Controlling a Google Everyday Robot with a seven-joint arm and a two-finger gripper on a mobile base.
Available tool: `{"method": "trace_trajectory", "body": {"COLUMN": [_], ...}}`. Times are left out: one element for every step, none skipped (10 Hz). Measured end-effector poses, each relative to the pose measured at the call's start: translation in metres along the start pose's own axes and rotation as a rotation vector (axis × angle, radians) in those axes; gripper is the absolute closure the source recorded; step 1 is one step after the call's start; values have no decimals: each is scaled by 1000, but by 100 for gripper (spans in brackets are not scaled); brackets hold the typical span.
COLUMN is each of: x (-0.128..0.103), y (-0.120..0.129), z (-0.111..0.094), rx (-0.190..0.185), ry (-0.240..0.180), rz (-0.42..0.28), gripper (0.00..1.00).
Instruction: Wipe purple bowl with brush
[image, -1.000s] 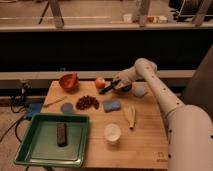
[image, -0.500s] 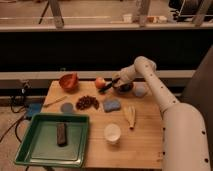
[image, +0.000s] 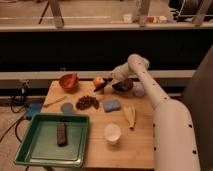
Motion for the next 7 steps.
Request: {"method": "trace_trajectory", "body": {"x": [-4,-9,-13,-20,-25,-27,-26], "y": [0,1,2,7,12,16,23], "z": [1,2,1,-2,-6,-10,-17], "rx": [-1,-3,-7,-12,-16,-18,-21], "ry": [-11,-23,-31,-41,-48,-50,-49], "rz": [-4,-10,-13,-19,-17,-14,-5], "gripper": [100,100,100,100,100,100,100]}}
